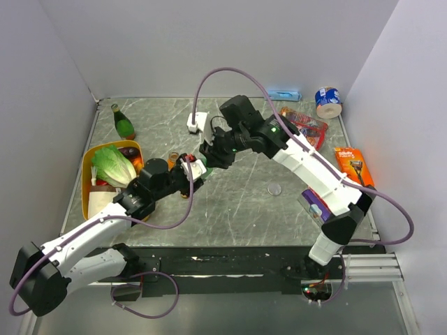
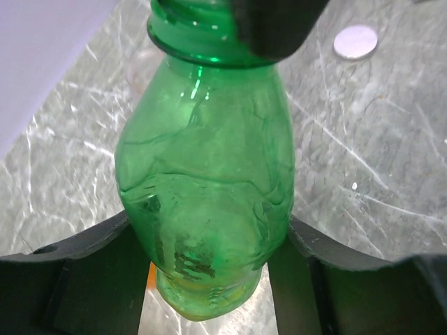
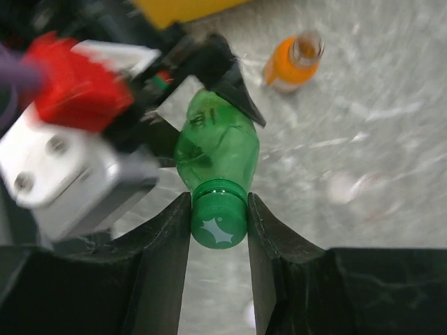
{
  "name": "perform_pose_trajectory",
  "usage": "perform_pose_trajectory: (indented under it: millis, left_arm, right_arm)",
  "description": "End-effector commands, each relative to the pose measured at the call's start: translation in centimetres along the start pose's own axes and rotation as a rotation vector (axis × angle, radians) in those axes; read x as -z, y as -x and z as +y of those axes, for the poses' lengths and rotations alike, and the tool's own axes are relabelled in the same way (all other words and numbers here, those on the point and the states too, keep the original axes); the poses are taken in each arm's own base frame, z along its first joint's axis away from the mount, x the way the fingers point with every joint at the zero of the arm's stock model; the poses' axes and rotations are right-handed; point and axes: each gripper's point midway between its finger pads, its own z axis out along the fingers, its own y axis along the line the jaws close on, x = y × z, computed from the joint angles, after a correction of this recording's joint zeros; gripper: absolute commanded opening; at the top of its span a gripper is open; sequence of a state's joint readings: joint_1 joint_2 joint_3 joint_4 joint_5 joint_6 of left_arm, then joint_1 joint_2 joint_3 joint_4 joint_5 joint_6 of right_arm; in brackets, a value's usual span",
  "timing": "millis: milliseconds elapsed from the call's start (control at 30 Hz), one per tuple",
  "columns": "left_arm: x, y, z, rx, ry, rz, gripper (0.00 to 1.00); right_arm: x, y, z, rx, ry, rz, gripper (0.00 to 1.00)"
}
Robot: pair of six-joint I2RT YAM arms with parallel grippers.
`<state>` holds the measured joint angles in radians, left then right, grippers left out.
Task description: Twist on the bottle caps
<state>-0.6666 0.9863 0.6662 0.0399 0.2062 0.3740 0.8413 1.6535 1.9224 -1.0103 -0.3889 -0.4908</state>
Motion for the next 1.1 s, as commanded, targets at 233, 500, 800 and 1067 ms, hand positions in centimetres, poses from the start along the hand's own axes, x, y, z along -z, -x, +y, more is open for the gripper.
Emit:
perform_pose_trajectory:
  millis: [233,500,800,1067]
  left_arm:
    - [0.2,2.1,0.4,0.012,0.043,-0.068,0.01]
    - [0.7,1.3,-3.4,-0.027,-0.166,-0.066,0.01]
    - [1.6,1.1,-7.4,-0.172,-0.455,-0.054,0.01]
    - [1.6,1.6,-7.4,-0.227,-0.482,-0.071,0.01]
  right_arm:
    - [4.6,2.8,-0.7,-0.262,0.006,-0.099,0.73]
    - [9.9,1.5,1.7,0.006,0.08,-0.197,0.85]
    - [7.8,-1.8,4.6,0.774,-0.016,-0.141,0.74]
    - [5.9,-1.4,6.3,0.928,0.04,-0.144,0.7]
